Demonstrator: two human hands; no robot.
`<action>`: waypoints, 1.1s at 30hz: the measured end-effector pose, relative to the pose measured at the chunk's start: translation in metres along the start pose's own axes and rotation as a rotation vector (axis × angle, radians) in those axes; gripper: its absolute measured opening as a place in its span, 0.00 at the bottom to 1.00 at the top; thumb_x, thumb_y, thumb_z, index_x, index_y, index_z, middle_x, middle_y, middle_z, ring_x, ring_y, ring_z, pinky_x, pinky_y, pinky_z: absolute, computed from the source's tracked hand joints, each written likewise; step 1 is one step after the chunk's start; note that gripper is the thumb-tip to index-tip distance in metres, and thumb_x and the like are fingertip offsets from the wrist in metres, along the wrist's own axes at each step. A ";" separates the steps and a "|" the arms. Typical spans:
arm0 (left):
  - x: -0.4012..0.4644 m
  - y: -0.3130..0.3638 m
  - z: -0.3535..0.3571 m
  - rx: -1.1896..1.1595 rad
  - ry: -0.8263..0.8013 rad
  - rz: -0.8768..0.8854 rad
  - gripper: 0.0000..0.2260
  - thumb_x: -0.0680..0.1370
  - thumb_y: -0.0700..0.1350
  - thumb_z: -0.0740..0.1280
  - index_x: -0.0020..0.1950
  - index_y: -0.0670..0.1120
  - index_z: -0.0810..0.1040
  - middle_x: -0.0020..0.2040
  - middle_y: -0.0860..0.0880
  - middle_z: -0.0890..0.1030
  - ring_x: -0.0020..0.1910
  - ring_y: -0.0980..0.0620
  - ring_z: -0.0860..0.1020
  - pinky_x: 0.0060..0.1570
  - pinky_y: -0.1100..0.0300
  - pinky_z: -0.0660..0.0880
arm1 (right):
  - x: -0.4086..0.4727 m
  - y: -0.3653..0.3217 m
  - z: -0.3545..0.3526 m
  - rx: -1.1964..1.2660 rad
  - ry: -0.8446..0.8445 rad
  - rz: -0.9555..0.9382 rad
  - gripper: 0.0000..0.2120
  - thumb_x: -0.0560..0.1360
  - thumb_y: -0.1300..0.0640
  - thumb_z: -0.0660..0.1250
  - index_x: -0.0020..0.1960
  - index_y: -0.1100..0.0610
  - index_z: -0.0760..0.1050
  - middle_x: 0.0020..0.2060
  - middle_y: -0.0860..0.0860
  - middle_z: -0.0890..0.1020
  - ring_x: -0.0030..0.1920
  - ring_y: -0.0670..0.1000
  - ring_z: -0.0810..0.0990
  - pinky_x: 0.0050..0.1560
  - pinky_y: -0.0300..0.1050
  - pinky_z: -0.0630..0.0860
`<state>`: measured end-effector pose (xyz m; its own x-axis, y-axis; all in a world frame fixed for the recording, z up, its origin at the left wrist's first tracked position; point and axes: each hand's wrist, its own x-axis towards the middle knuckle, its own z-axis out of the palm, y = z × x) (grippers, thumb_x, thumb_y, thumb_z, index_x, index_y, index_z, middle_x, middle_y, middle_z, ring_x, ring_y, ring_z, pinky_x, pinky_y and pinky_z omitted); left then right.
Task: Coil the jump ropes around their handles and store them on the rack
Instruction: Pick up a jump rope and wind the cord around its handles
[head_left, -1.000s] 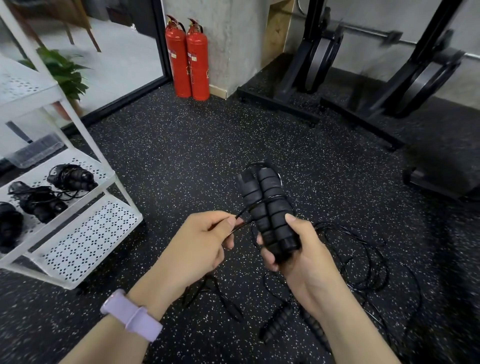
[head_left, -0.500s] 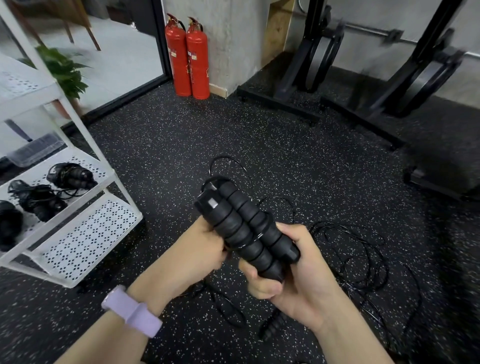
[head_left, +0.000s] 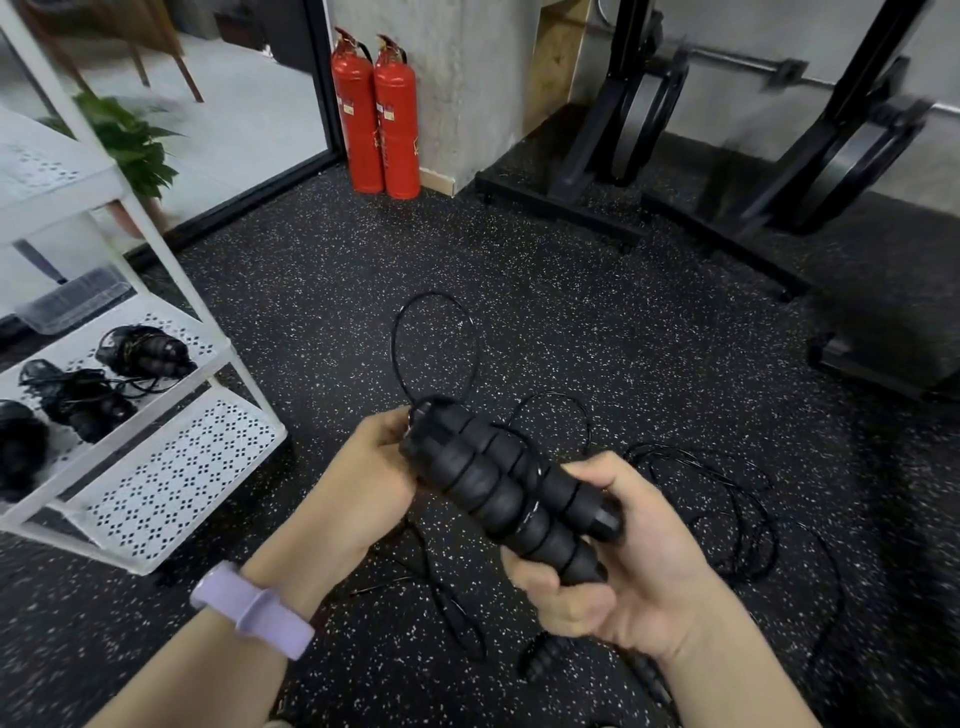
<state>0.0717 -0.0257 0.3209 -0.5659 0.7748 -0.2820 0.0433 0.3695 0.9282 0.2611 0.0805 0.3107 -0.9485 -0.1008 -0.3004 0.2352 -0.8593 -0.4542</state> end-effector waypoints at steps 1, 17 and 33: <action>0.002 -0.001 -0.002 -0.047 -0.015 0.005 0.12 0.83 0.39 0.64 0.44 0.47 0.83 0.39 0.53 0.86 0.37 0.60 0.83 0.42 0.63 0.76 | -0.004 -0.003 -0.002 -0.015 0.017 0.019 0.25 0.75 0.44 0.63 0.60 0.63 0.76 0.33 0.57 0.77 0.21 0.47 0.70 0.23 0.36 0.69; 0.012 -0.020 -0.012 0.566 0.255 0.263 0.08 0.82 0.46 0.67 0.56 0.60 0.80 0.46 0.58 0.76 0.40 0.61 0.76 0.45 0.62 0.76 | -0.033 -0.030 -0.032 0.070 0.580 -0.278 0.29 0.74 0.47 0.59 0.66 0.64 0.80 0.30 0.56 0.69 0.19 0.46 0.59 0.21 0.37 0.53; 0.005 -0.019 0.005 0.431 -0.167 0.108 0.59 0.63 0.60 0.82 0.80 0.68 0.43 0.81 0.63 0.57 0.75 0.64 0.61 0.75 0.57 0.56 | -0.037 -0.028 -0.026 -0.032 0.205 -0.051 0.24 0.71 0.46 0.67 0.57 0.65 0.77 0.26 0.56 0.73 0.16 0.44 0.64 0.19 0.33 0.61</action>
<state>0.0724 -0.0266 0.3010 -0.4012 0.8791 -0.2575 0.4521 0.4345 0.7790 0.2955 0.1208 0.3130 -0.8969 0.0495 -0.4394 0.1976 -0.8440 -0.4986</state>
